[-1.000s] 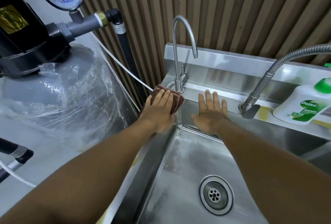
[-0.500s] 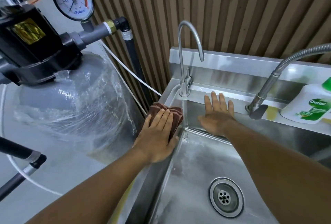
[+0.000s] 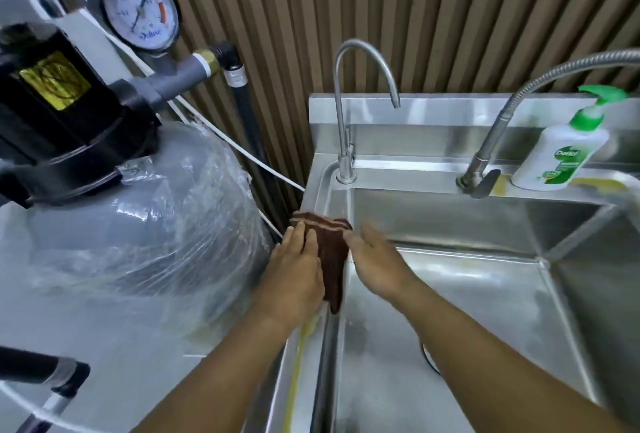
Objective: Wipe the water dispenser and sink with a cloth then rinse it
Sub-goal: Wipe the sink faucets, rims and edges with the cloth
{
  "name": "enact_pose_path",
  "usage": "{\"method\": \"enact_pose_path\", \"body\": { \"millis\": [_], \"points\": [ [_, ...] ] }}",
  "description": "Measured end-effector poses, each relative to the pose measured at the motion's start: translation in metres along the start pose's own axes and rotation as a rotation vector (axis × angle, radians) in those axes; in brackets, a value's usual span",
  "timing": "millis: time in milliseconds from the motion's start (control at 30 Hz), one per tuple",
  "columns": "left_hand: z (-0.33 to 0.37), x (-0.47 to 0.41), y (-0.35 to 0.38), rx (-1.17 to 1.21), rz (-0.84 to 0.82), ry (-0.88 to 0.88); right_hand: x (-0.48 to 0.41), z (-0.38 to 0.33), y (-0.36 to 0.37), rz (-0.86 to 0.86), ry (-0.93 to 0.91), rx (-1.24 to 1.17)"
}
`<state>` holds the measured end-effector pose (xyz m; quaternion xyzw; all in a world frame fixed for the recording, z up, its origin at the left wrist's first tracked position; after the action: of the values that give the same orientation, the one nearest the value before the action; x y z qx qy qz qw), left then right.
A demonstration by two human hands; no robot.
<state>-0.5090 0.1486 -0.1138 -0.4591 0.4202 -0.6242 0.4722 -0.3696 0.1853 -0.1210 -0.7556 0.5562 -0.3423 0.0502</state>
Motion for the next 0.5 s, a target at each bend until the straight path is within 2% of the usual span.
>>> {"method": "enact_pose_path", "body": {
  "millis": [100, 267, 367, 500],
  "points": [
    [0.006, -0.015, 0.004, -0.049, -0.051, 0.06, 0.014, 0.008, 0.041, -0.16, 0.061, -0.271],
    [0.005, -0.053, -0.003, -0.046, -0.071, 0.09, -0.019, -0.008, 0.033, -0.199, 0.103, -0.595],
    [0.004, -0.069, -0.005, -0.036, -0.076, 0.084, -0.034, -0.01, 0.033, -0.201, 0.16, -0.681],
    [0.001, -0.059, 0.001, -0.058, -0.063, 0.083, -0.036, 0.001, 0.038, -0.187, 0.17, -0.637]
  ]
}}
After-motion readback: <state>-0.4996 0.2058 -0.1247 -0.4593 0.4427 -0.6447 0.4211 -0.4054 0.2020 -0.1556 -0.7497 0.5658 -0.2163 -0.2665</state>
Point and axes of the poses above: each hand's wrist, its own x-axis away from the middle knuckle, its own y-axis out of the palm, z = x × y, the point moved 5 cm from there along -x, towards the middle knuckle, and after that the axes turned 8 degrees about y, right-handed, at the moved point
